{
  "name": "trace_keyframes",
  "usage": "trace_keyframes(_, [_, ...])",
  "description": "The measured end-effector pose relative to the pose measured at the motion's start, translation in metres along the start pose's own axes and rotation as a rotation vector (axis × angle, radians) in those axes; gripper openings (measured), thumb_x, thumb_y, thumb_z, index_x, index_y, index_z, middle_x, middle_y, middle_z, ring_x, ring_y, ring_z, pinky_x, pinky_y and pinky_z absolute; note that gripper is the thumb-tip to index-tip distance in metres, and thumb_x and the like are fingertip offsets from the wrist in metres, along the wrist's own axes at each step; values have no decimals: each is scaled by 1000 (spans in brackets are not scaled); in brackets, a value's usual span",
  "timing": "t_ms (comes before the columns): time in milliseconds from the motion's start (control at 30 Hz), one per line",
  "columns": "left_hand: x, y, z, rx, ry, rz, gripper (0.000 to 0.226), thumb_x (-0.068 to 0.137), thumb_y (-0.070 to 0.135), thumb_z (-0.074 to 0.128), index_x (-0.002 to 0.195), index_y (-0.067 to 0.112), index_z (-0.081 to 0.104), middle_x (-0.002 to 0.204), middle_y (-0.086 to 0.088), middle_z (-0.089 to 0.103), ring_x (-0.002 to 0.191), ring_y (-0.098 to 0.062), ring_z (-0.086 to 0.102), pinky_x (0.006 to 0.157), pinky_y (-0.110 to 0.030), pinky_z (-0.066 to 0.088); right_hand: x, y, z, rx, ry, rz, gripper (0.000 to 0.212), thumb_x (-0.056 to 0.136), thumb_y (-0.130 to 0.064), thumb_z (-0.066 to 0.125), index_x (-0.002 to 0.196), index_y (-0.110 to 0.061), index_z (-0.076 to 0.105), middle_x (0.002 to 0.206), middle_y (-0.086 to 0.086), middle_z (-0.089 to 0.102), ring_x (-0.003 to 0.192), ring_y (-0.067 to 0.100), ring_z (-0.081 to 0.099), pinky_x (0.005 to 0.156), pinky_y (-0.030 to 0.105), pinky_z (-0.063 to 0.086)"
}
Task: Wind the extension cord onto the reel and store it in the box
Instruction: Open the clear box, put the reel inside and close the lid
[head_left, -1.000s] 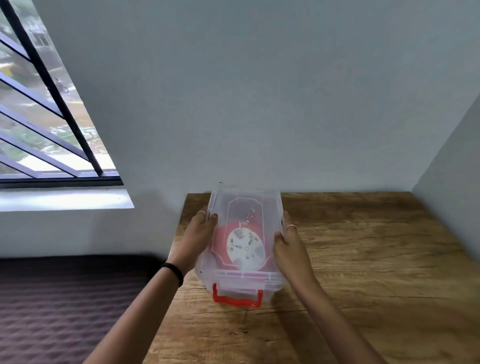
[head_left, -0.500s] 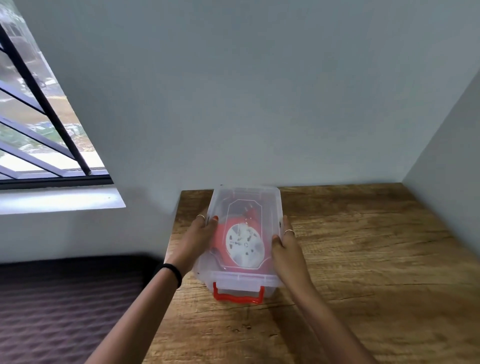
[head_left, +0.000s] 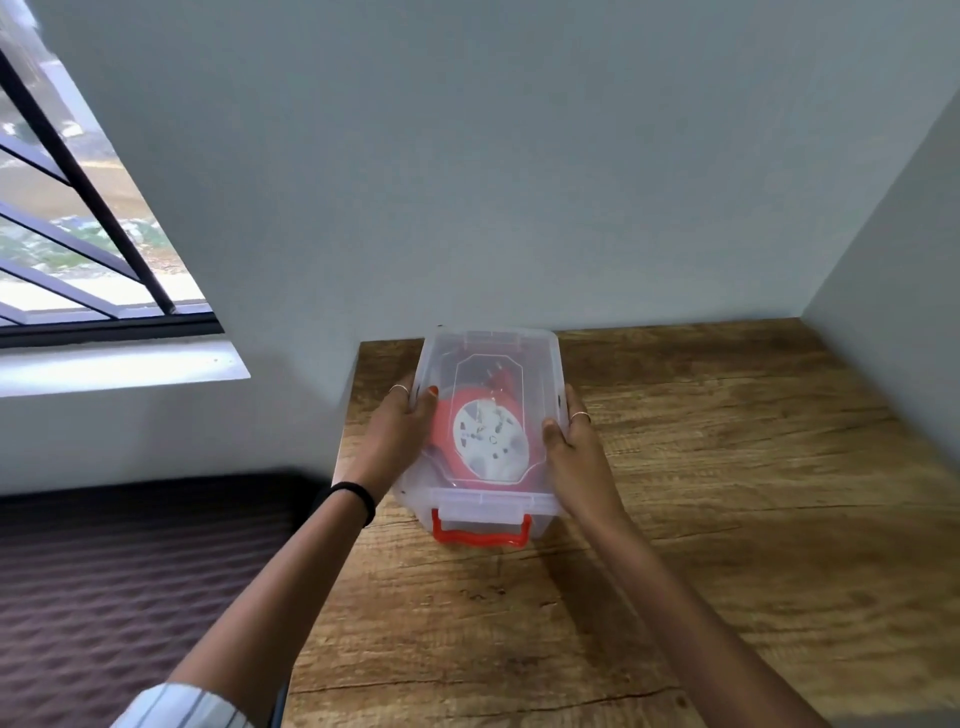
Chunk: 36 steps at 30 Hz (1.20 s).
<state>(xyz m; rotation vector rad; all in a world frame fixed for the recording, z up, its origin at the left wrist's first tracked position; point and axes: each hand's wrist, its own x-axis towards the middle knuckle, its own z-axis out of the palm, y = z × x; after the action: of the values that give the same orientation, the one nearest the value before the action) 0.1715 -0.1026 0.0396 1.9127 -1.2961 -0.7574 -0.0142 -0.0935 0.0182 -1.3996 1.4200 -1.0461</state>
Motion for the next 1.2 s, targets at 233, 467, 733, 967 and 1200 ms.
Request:
trace_keyframes(233, [9,2,7,677,51,466,62,99,46,32,153,22,12,161,-2,9,148,-24,6,119,-51,11,-29,-10,-5,-597,104,-666,50,99,-36,39,145,-18,32,149,6,37,138,19,30,113,41,25])
trace_keyframes(467, [9,17,24,836,-181,604,58,98,55,19,152,33,13,161,6,5,149,-16,0,118,-49,2,-47,41,-10,-1172,-126,-1166,55,97,-41,48,142,-10,41,146,10,44,133,25,42,111,56,23])
trace_keyframes(733, [8,14,28,816,-172,600,57,99,54,16,152,33,11,161,6,5,148,-15,0,118,-47,5,-52,19,-3,-994,-2,-1129,38,92,-34,55,122,-12,61,118,8,66,108,25,61,95,43,46])
trace_keyframes(967, [8,14,27,817,-176,593,57,99,54,16,152,33,10,161,7,4,148,-16,-1,119,-47,4,-57,-6,0,-831,-120,-930,48,76,-37,75,117,-15,65,107,-1,66,95,17,58,78,30,52])
trace_keyframes(1200, [7,12,27,799,-164,593,57,99,53,16,152,33,11,161,6,5,148,-16,0,119,-46,5,-60,-11,5,-719,-103,-836,27,78,-18,74,105,-12,69,94,3,67,84,20,60,72,32,53])
